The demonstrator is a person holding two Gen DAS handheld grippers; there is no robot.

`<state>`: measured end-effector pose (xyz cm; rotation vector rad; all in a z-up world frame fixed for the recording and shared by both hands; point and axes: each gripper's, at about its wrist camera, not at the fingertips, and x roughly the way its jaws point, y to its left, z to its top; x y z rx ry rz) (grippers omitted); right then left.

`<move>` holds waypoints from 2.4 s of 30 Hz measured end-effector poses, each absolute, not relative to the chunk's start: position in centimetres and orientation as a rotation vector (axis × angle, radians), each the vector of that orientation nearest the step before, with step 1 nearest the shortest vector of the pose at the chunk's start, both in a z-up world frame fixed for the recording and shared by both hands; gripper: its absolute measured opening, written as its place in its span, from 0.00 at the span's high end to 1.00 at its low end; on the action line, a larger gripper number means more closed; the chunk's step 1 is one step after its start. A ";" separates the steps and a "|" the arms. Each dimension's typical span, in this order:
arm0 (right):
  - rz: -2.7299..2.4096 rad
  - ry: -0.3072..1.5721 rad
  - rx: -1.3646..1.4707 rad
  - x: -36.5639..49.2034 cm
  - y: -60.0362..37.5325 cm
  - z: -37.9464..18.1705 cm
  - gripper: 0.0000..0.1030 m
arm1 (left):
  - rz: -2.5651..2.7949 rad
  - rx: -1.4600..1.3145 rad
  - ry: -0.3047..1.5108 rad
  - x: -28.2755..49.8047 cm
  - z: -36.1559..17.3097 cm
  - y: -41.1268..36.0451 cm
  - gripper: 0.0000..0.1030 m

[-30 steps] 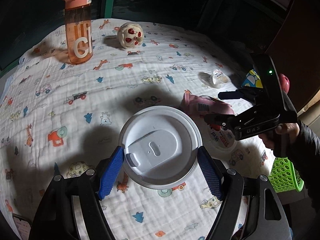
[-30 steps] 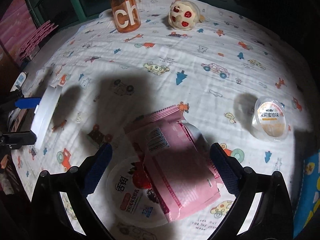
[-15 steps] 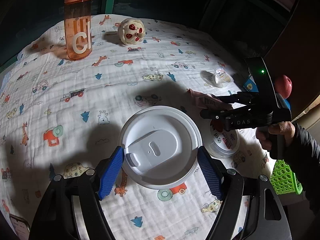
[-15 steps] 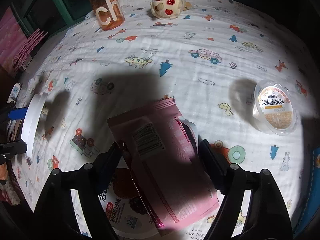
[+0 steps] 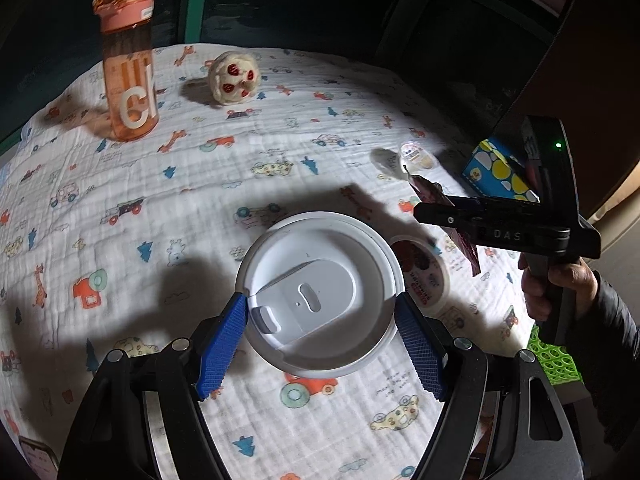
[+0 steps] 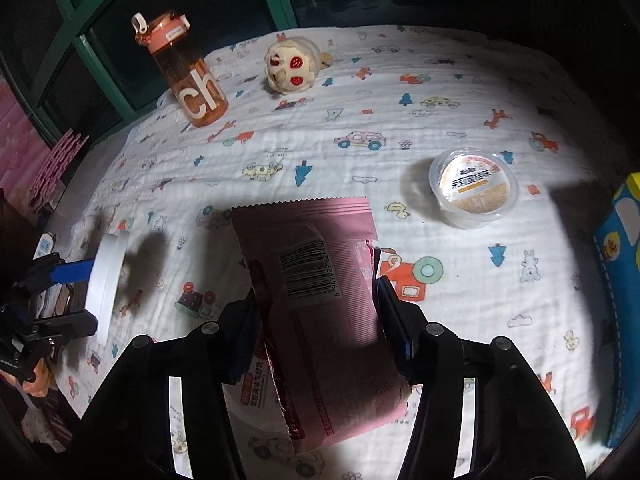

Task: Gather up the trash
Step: 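Carry pink wrapper and white lid to the basket and open both grippers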

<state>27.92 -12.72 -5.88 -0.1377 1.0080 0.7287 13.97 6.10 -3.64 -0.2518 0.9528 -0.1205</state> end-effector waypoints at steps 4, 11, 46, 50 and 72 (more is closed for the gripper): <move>0.676 0.973 -0.091 25.9 -14.7 -4.1 0.47 | -0.164 -0.235 0.937 14.2 -2.7 4.4 0.30; 0.564 0.935 -0.009 22.0 -19.7 -2.2 0.47 | -0.254 -0.208 0.927 14.3 -1.8 0.5 0.30; -0.053 0.863 0.296 7.8 -47.0 -3.2 0.17 | -0.649 0.005 0.909 13.3 0.9 -20.7 0.30; -0.076 0.856 0.307 6.6 -48.1 -3.2 0.12 | -0.677 0.027 0.915 13.6 0.7 -22.7 0.30; -0.151 0.806 0.300 0.9 -49.8 -2.4 0.06 | -0.807 0.117 0.999 14.1 -1.6 -33.1 0.30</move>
